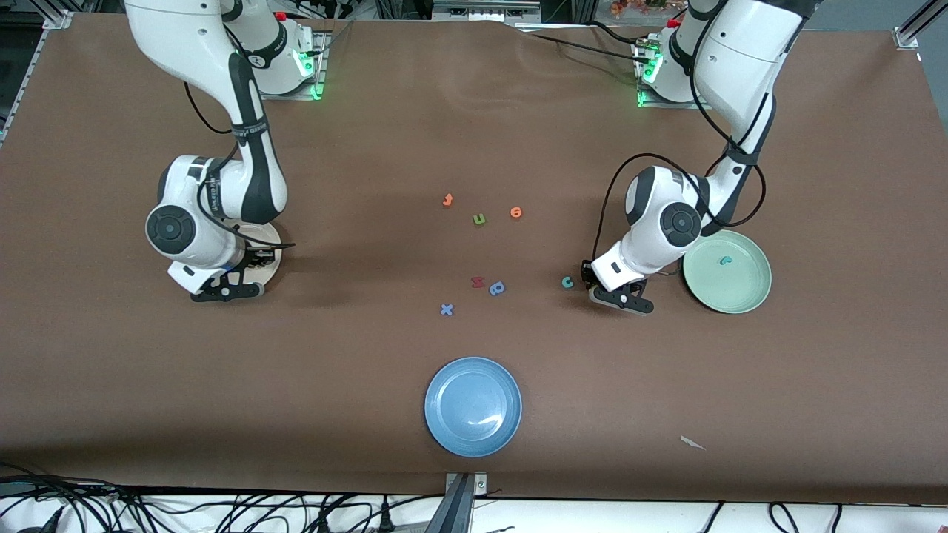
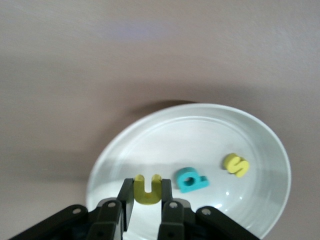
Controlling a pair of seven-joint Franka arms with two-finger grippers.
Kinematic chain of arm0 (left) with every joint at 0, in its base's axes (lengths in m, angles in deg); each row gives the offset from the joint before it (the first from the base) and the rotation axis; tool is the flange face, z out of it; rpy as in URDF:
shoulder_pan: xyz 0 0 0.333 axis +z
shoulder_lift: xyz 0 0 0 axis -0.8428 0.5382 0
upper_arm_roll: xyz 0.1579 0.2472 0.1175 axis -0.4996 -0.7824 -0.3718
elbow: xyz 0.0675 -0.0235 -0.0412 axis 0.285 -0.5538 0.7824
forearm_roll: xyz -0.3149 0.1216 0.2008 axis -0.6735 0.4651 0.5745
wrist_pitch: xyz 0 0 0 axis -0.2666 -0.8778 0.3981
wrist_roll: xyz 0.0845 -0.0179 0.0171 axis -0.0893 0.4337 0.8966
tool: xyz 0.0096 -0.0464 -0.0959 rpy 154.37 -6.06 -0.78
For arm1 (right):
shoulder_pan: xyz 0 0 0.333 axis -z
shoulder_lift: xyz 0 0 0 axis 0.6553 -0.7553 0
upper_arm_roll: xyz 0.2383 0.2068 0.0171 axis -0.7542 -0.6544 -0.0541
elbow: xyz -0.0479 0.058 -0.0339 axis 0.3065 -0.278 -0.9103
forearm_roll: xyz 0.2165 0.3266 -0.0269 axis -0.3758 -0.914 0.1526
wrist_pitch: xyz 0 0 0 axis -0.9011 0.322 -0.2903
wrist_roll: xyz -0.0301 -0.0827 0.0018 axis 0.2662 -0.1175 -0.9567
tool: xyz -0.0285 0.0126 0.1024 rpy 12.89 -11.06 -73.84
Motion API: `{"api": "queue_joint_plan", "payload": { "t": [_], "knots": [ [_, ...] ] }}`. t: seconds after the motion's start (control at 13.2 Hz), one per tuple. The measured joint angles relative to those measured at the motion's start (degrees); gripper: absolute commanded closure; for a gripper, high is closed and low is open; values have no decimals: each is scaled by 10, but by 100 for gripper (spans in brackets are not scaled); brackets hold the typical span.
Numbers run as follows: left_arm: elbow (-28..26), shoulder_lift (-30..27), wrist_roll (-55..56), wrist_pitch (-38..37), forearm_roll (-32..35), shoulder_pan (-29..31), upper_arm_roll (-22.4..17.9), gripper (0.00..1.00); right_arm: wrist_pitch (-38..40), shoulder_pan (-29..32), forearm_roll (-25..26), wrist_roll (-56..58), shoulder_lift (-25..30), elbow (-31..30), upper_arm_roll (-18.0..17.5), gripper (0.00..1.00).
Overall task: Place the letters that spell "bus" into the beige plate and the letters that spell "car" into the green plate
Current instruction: 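Place the u on the beige plate while the left gripper places d on green plate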
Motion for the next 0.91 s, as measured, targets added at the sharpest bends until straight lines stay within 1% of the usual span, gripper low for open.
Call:
{"api": "queue_joint_plan", "payload": {
  "t": [0.08,0.15,0.23,0.38,0.45,0.53,0.76,0.91],
  "knots": [
    [2,-2,0,-2,1,1,-6,93,0,5,0,2,-4,0,0,0],
    [4,-6,0,-9,2,3,-13,96,0,7,0,2,-6,0,0,0],
    [7,-14,0,-18,8,9,-17,98,-1,6,0,2,-5,3,0,0],
    [9,-39,0,-45,34,34,-21,98,6,5,0,2,3,25,5,0],
    [9,-54,-1,-68,46,49,-22,98,34,5,0,2,14,49,16,0],
    [9,-70,-6,-93,54,63,-22,98,87,5,0,2,28,85,32,0],
    [3,-107,-61,-156,59,100,-23,97,278,5,0,-4,64,222,78,0],
    [-20,-123,-92,-176,62,121,-35,97,337,6,-1,-12,71,293,95,1]
  ]
}}
